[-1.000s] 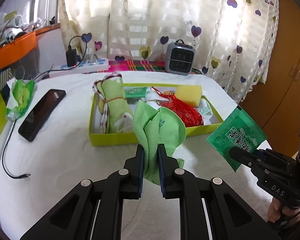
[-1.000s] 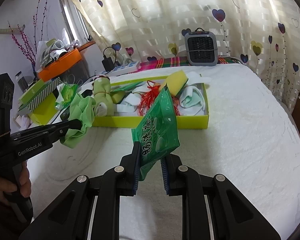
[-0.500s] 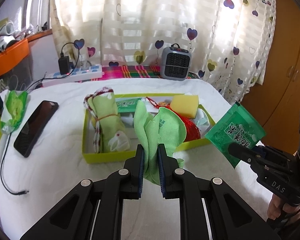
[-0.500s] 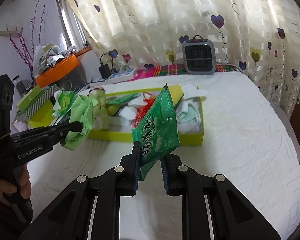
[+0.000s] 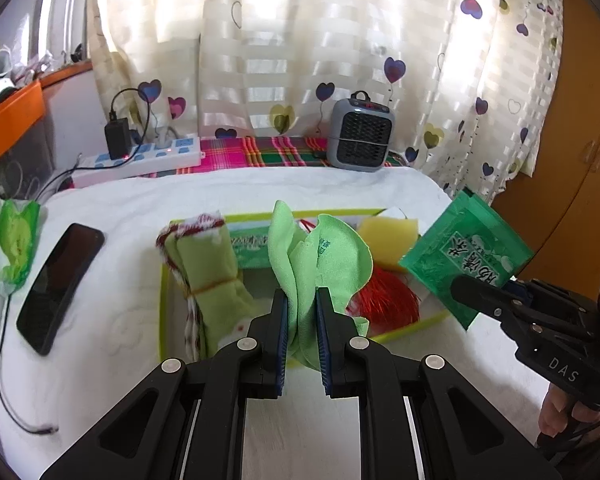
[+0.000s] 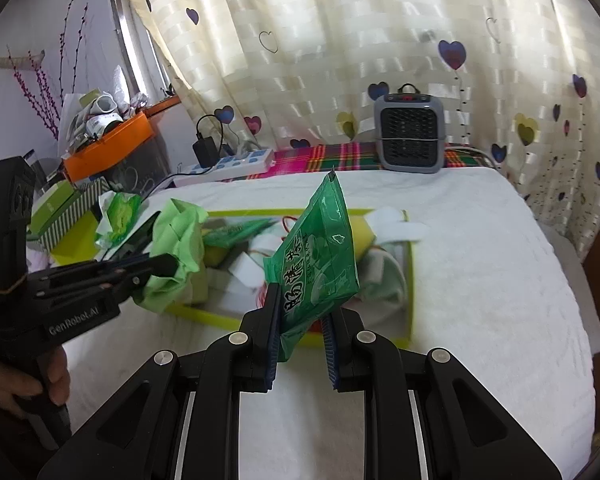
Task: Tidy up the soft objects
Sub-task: 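Carry the held cloth and green packet over the lime-green box, then lower the cloth and packet into the box and open both tools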
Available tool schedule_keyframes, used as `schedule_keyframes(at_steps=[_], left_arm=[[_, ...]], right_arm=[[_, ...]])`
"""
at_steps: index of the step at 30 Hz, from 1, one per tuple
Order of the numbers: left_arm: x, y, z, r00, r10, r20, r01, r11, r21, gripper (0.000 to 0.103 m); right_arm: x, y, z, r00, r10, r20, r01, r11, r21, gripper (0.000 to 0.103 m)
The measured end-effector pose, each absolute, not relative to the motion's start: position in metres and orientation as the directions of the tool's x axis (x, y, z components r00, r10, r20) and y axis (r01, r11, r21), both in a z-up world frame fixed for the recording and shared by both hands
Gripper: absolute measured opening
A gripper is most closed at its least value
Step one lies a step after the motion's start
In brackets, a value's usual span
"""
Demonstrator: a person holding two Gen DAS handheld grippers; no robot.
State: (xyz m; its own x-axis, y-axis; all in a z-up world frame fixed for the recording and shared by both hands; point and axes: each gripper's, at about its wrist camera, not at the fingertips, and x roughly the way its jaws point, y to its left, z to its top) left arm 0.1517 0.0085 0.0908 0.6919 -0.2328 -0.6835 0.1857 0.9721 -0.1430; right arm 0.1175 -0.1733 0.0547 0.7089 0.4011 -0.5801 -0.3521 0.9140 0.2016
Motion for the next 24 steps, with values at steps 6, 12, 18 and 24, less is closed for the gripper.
schedule_keyframes(at_steps=[6, 12, 18, 24], left_arm=[[0.172, 0.006, 0.089, 0.690, -0.220, -0.689, 0.183, 0.975, -0.128, 0.012], [0.191, 0.006, 0.081, 0.676, -0.211, -0.706, 0.177, 0.977, -0.122, 0.012], [0.204, 0.005, 0.072, 0.662, -0.185, -0.726, 0.170, 0.981, -0.095, 0.013], [0.213, 0.003, 0.065, 0.654, -0.171, -0.736, 0.165, 0.983, -0.082, 0.013]], right_arm=[[0.142, -0.159, 0.054, 0.679, 0.419, -0.603, -0.367, 0.905, 0.217, 0.020], [0.165, -0.146, 0.052, 0.663, 0.418, -0.622, -0.368, 0.904, 0.215, 0.020], [0.186, -0.139, 0.042, 0.613, 0.433, -0.661, -0.371, 0.896, 0.243, 0.020], [0.199, -0.132, 0.030, 0.571, 0.434, -0.697, -0.374, 0.893, 0.250, 0.020]])
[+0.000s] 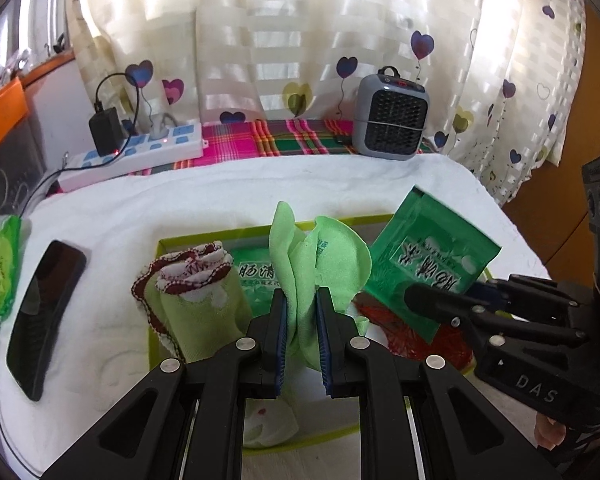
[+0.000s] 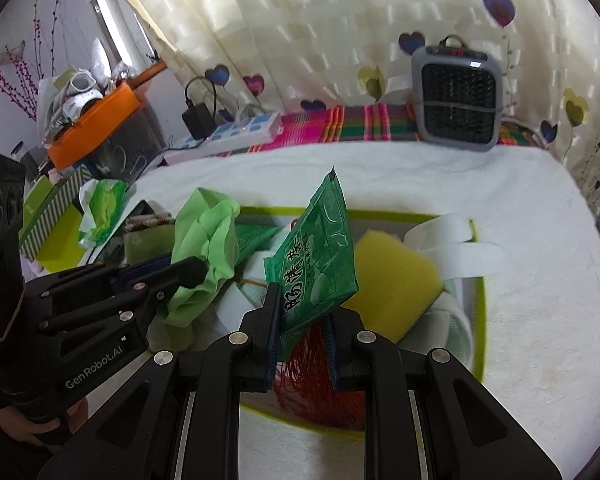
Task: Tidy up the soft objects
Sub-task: 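Lower the cloth and packet into the box and open both tools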
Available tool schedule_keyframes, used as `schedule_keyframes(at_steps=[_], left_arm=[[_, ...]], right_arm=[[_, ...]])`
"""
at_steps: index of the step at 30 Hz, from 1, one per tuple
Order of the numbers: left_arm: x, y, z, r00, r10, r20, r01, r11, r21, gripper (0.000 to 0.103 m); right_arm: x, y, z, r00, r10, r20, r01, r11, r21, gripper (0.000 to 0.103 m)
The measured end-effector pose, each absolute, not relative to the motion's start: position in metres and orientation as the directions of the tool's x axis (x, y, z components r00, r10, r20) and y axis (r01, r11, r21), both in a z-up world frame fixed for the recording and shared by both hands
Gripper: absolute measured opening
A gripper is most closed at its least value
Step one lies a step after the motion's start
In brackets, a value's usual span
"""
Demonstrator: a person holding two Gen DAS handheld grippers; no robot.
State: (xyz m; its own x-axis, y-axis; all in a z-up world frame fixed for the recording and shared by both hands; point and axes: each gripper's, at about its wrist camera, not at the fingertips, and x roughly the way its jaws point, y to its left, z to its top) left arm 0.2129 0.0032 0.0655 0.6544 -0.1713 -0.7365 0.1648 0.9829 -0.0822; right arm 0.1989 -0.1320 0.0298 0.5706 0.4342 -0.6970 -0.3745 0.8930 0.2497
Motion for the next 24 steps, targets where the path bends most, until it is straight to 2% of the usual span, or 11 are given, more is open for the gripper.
schedule_keyframes(at_steps=[6, 18, 24], left_arm=[[0.219, 0.000, 0.060, 0.638, -0.175, -0.750, 0.167, 0.982, -0.087, 0.013], [0.222, -0.004, 0.058, 0.637, -0.170, -0.751, 0.166, 0.983, -0.082, 0.016], [0.221, -0.004, 0.057, 0.635, -0.173, -0.753, 0.167, 0.982, -0.084, 0.025]], right_arm=[[0.207, -0.133, 0.016, 0.518, 0.453, -0.726, -0.374, 0.883, 0.284, 0.020], [0.210, -0.135, 0.013, 0.516, 0.453, -0.727, -0.360, 0.885, 0.295, 0.020], [0.207, -0.137, 0.014, 0.527, 0.447, -0.723, -0.353, 0.889, 0.292, 0.022]])
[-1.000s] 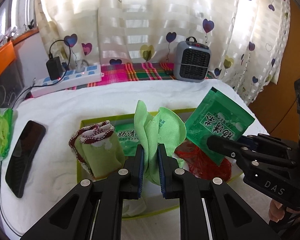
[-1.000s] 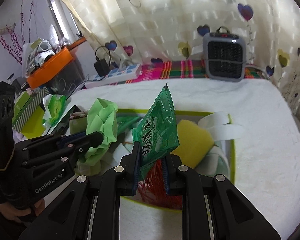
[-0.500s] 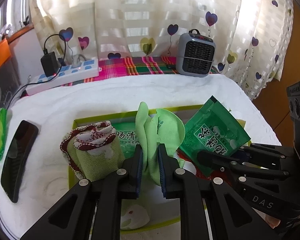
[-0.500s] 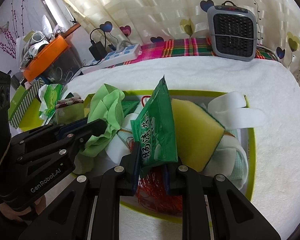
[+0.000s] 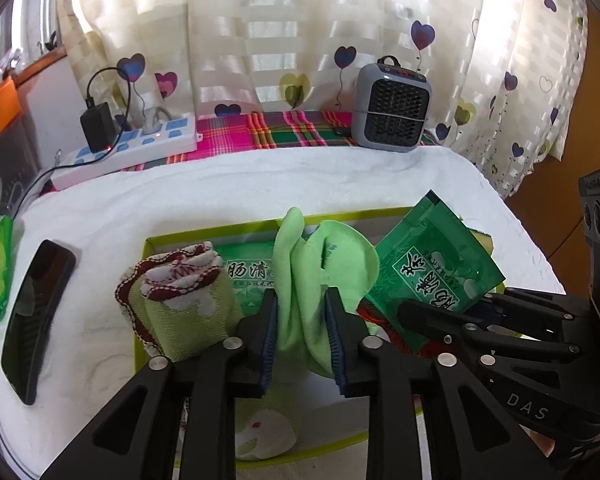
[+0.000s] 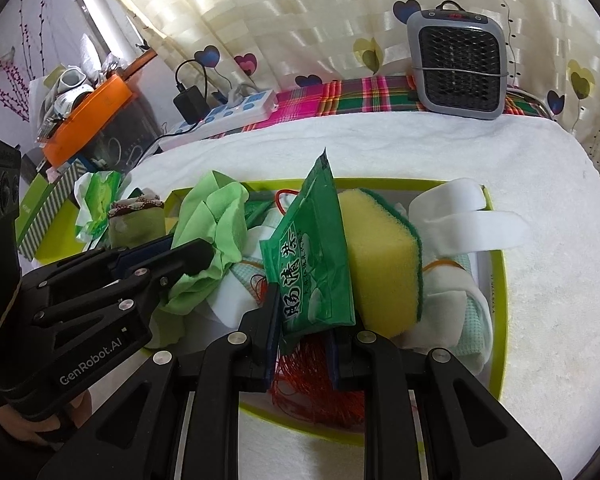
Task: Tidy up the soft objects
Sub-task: 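Lower the cloth and packet into the box and open both tools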
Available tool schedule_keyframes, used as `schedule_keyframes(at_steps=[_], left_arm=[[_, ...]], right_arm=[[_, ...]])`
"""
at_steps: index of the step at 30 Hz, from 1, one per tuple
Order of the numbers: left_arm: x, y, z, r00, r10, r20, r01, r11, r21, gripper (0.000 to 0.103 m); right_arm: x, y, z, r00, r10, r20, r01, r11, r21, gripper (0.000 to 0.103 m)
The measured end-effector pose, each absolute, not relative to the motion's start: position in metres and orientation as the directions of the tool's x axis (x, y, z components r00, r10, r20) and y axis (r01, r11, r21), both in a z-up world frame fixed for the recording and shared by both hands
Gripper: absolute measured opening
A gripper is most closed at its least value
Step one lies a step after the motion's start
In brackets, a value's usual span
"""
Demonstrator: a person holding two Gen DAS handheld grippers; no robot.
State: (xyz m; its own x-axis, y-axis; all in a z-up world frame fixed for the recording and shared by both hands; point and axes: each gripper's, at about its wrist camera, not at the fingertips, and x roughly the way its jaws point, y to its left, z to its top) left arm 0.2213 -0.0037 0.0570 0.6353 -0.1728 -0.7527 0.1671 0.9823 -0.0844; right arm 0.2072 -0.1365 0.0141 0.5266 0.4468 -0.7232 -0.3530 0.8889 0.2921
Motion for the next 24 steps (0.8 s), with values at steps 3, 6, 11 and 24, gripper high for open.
schedule_keyframes(at_steps=[3, 6, 11, 24], left_arm=[[0.221, -0.004, 0.057, 0.636, -0.171, -0.752, 0.168, 0.982, -0.081, 0.030], [0.216, -0.004, 0.058, 0.642, -0.162, -0.750, 0.161, 0.984, -0.075, 0.034], [0.210, -0.006, 0.062, 0.646, -0.155, -0.747, 0.156, 0.985, -0.069, 0.041], [0.184, -0.010, 0.074, 0.669, -0.141, -0.730, 0.147, 0.988, -0.055, 0.044]], right_arm=[[0.205, -0.138, 0.014, 0.528, 0.452, -0.719, -0.349, 0.887, 0.301, 0.027], [0.201, -0.140, 0.015, 0.530, 0.459, -0.712, -0.352, 0.884, 0.308, 0.038], [0.194, -0.141, 0.019, 0.549, 0.448, -0.705, -0.348, 0.890, 0.295, 0.050], [0.169, -0.151, 0.033, 0.600, 0.427, -0.676, -0.331, 0.902, 0.276, 0.054]])
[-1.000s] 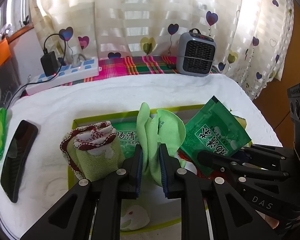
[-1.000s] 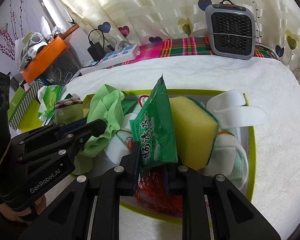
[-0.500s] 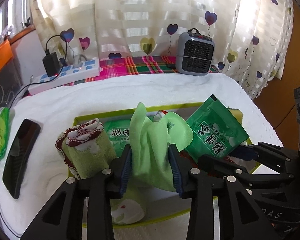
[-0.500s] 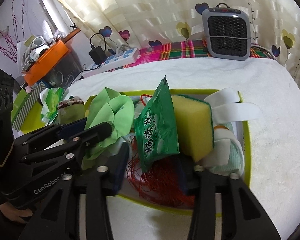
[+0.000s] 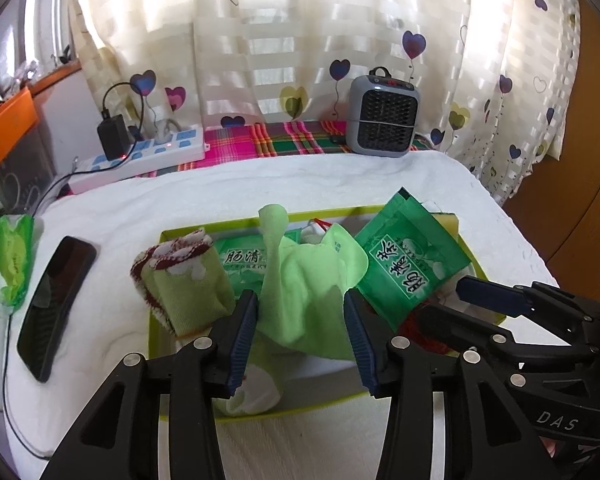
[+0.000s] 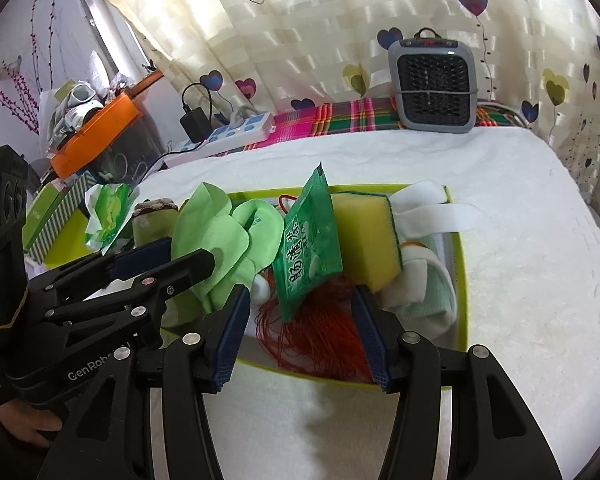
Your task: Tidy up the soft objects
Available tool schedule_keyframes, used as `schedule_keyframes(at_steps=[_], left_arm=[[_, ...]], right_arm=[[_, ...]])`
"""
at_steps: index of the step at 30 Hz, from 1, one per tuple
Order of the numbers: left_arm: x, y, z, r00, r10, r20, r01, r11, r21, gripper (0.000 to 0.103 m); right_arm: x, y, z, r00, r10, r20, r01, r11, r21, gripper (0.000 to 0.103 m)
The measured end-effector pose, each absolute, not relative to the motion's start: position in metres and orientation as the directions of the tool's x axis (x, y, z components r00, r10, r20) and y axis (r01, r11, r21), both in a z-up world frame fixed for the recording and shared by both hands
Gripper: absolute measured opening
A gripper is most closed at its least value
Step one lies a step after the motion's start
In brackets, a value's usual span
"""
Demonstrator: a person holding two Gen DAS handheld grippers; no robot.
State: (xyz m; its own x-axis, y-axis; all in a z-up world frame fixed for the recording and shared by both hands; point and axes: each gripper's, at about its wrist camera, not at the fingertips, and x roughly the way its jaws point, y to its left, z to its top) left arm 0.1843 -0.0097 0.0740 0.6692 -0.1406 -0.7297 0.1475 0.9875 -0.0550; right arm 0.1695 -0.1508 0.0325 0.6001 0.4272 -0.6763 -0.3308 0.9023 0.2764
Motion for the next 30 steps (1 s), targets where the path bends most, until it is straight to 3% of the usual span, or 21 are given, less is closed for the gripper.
schedule_keyframes(at_steps=[17, 20, 23, 30], left_arm=[[0.117, -0.007, 0.076, 0.700, -0.086, -0.709, 0.084, 0.996, -0.038, 0.046], [0.104, -0.006, 0.063, 0.676, -0.064, -0.734, 0.062, 0.998, -0.030, 0.047], [0.094, -0.005, 0.046, 0.646, -0.054, -0.761, 0.048, 0.998, -0.031, 0.047], [0.079, -0.004, 0.016, 0.600, -0.034, -0.799, 0.028, 0.999, -0.021, 0.047]], right_arm=[[0.114, -0.162, 0.035, 0.680, 0.351, -0.644, -0.318, 0.932, 0.172, 0.054], [0.105, -0.164, 0.027, 0.673, 0.343, -0.655, -0.311, 0.935, 0.171, 0.055], [0.098, -0.166, 0.015, 0.666, 0.314, -0.677, -0.289, 0.945, 0.154, 0.065], [0.089, -0.173, -0.010, 0.627, 0.284, -0.726, -0.263, 0.954, 0.146, 0.065]])
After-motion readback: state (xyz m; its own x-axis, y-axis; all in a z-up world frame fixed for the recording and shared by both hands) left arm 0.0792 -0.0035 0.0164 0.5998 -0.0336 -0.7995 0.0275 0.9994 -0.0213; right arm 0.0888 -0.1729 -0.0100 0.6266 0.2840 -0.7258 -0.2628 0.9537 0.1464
